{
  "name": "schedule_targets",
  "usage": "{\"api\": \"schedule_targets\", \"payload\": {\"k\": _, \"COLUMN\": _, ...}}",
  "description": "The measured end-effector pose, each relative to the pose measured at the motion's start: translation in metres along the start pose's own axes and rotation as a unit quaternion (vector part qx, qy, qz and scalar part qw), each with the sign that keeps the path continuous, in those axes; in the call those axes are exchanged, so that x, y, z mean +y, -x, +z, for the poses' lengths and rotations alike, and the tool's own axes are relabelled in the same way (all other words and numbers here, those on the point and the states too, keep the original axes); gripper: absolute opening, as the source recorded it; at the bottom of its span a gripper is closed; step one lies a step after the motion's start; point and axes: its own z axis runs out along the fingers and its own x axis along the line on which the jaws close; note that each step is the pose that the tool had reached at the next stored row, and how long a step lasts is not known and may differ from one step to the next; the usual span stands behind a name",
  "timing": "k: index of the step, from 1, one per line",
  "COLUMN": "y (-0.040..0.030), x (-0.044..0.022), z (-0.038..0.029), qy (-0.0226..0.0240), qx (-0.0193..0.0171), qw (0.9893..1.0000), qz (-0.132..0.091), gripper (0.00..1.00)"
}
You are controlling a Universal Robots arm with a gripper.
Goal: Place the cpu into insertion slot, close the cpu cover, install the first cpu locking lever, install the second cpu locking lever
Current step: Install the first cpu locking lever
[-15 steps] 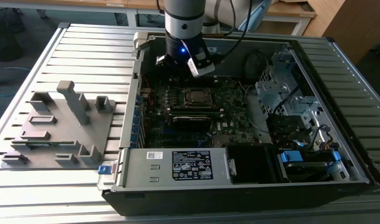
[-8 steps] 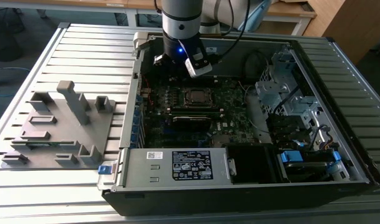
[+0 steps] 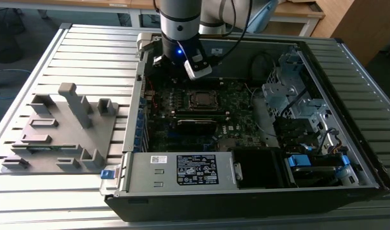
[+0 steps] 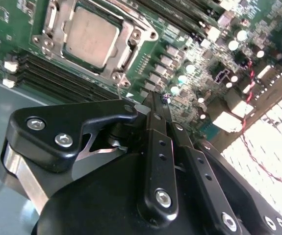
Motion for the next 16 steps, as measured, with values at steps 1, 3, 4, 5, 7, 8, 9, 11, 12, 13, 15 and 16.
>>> {"api": "schedule_targets", "payload": {"k": 1, "y": -0.0017, "x": 0.0000, "z": 0.0000, "qy": 0.0020, "qx": 0.0001, "qw": 1.0000, "qz": 0.000, "gripper": 0.10}}
{"api": "schedule_targets", "payload": {"k": 3, "y": -0.0042, "x": -0.0001, "z": 0.0000, "qy": 0.0097, "qx": 0.0003, "qw": 1.0000, "qz": 0.000, "gripper": 0.10}}
{"api": "schedule_targets", "payload": {"k": 4, "y": -0.0049, "x": -0.0002, "z": 0.0000, "qy": 0.0145, "qx": 0.0004, "qw": 0.9999, "qz": 0.000, "gripper": 0.10}}
{"api": "schedule_targets", "payload": {"k": 5, "y": -0.0052, "x": -0.0002, "z": 0.0000, "qy": 0.0181, "qx": 0.0006, "qw": 0.9998, "qz": 0.000, "gripper": 0.10}}
{"api": "schedule_targets", "payload": {"k": 7, "y": -0.0053, "x": -0.0002, "z": 0.0000, "qy": 0.0185, "qx": 0.0006, "qw": 0.9998, "qz": 0.000, "gripper": 0.10}}
{"api": "schedule_targets", "payload": {"k": 8, "y": -0.0053, "x": -0.0002, "z": -0.0001, "qy": 0.0194, "qx": 0.0007, "qw": 0.9998, "qz": 0.000, "gripper": 0.10}}
{"api": "schedule_targets", "payload": {"k": 9, "y": -0.0053, "x": -0.0002, "z": -0.0001, "qy": 0.0239, "qx": 0.0008, "qw": 0.9997, "qz": 0.000, "gripper": 0.10}}
{"api": "schedule_targets", "payload": {"k": 11, "y": -0.0054, "x": -0.0002, "z": -0.0001, "qy": 0.0364, "qx": 0.0012, "qw": 0.9993, "qz": 0.001, "gripper": 0.10}}
{"api": "schedule_targets", "payload": {"k": 12, "y": -0.0054, "x": -0.0002, "z": -0.0001, "qy": 0.0427, "qx": 0.0015, "qw": 0.9991, "qz": 0.001, "gripper": 0.10}}
{"api": "schedule_targets", "payload": {"k": 13, "y": -0.0055, "x": -0.0002, "z": -0.0001, "qy": 0.0497, "qx": 0.0017, "qw": 0.9988, "qz": 0.001, "gripper": 0.10}}
{"api": "schedule_targets", "payload": {"k": 15, "y": -0.0055, "x": -0.0002, "z": -0.0001, "qy": 0.0603, "qx": 0.0021, "qw": 0.9982, "qz": 0.001, "gripper": 0.10}}
{"api": "schedule_targets", "payload": {"k": 16, "y": -0.0055, "x": -0.0002, "z": -0.0001, "qy": 0.0636, "qx": 0.0022, "qw": 0.9980, "qz": 0.001, "gripper": 0.10}}
